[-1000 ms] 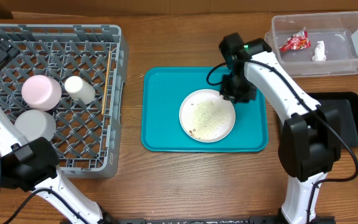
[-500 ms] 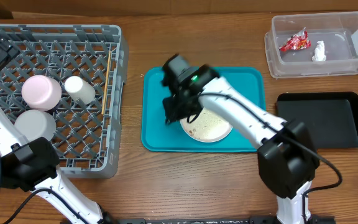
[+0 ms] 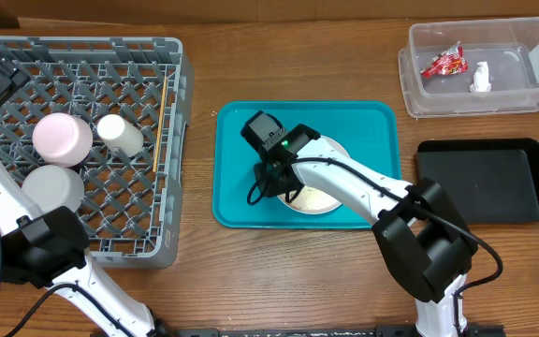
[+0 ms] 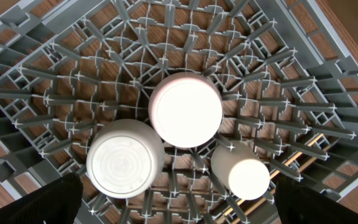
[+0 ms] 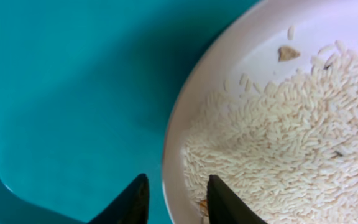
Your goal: Sort waste into correct bins and load items into the dishwasher
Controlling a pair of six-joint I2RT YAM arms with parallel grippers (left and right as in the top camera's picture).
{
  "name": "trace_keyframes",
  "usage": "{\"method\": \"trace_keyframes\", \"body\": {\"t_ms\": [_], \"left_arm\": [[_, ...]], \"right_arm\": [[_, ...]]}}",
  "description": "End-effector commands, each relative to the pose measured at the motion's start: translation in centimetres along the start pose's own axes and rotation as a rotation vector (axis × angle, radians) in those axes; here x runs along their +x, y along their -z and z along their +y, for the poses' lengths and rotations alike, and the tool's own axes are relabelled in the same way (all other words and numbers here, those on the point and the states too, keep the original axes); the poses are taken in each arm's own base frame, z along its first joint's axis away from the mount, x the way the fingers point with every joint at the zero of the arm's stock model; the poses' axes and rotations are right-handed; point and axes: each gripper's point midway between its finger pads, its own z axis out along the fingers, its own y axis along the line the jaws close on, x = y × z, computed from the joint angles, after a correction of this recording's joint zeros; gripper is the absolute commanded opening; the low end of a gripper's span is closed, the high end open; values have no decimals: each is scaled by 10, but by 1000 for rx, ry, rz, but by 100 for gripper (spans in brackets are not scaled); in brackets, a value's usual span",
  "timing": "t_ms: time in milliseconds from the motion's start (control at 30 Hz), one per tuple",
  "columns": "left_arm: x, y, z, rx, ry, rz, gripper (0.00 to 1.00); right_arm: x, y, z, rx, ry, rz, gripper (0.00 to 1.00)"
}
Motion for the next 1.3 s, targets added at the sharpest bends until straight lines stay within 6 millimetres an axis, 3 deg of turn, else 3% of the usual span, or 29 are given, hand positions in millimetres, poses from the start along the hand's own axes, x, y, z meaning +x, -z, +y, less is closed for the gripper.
{"method": "trace_keyframes", "body": {"t_ms": [0,200,467,667,833,1133,1267], "left_arm": [[-1,-3,1,-16,8,0,100],[-1,-3,1,-16,8,0,100],[-1,-3,1,-17,8,0,100],[-1,-3,1,-16,8,0,100],[-1,-3,1,-16,8,0,100],[-1,-3,1,-16,8,0,100],[-1,-3,1,-16,8,0,100]], "right_arm": [[1,6,0,1,-11,-17,28],[3,3,7,-1,6,-17,26],[16,-19,24,18,59,12,26],[13,-22,14,81,36,-11,26],[12,-22,12,89,35,-15,4],[7,-20,8,118,35,-37,4],[-2,-10,1,140,21,-47,4]]}}
